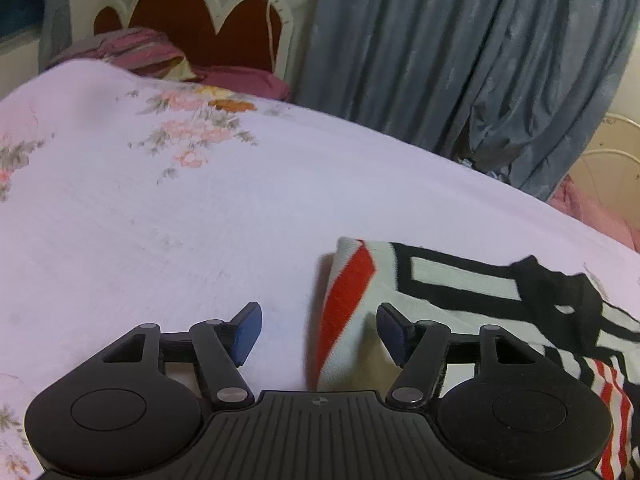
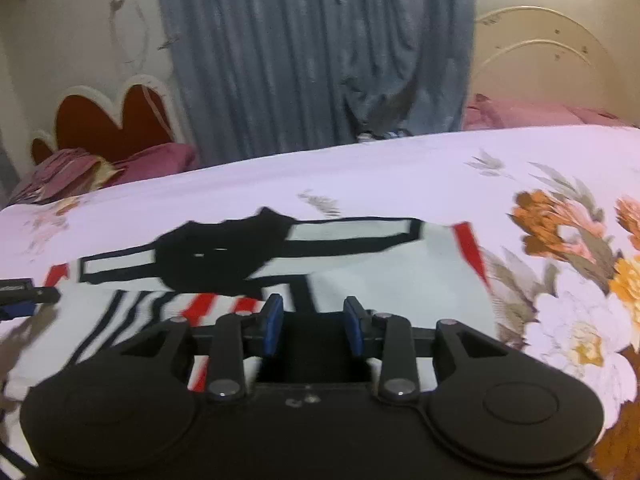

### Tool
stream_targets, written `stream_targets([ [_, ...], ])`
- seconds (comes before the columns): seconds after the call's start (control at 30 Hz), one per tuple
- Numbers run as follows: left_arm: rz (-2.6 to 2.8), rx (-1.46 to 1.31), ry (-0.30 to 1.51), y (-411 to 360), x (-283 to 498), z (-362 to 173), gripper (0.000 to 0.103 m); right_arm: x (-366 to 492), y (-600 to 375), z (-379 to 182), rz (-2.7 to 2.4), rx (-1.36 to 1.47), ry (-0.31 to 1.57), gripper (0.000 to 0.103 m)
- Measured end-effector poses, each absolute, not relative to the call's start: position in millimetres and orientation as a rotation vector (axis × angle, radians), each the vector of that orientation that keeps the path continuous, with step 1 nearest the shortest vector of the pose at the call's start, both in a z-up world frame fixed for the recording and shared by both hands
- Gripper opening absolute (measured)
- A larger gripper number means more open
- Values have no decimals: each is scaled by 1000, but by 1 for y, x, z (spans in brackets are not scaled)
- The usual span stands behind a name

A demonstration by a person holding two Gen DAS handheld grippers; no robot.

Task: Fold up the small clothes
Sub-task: 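Fold the sweater side inward with the left tool and release it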

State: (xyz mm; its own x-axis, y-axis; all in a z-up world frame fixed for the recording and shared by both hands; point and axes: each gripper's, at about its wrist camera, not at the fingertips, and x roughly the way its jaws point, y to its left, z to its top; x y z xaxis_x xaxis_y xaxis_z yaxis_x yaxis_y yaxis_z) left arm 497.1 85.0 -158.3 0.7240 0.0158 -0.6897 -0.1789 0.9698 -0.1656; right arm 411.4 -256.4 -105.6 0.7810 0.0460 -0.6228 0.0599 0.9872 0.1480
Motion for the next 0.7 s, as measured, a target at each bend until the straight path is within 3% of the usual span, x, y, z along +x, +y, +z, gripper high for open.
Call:
stream_targets([
  [0.27, -16, -179, 689, 51, 448, -128, 74, 415, -217, -112, 114, 137, 737, 33],
  [0.53, -100, -35, 751, 24, 408, -169, 75, 405, -206, -132, 115, 25, 784, 34],
  [0.7, -101, -12, 760, 27, 407, -167, 75, 402, -242, -137, 31, 28, 791, 34],
])
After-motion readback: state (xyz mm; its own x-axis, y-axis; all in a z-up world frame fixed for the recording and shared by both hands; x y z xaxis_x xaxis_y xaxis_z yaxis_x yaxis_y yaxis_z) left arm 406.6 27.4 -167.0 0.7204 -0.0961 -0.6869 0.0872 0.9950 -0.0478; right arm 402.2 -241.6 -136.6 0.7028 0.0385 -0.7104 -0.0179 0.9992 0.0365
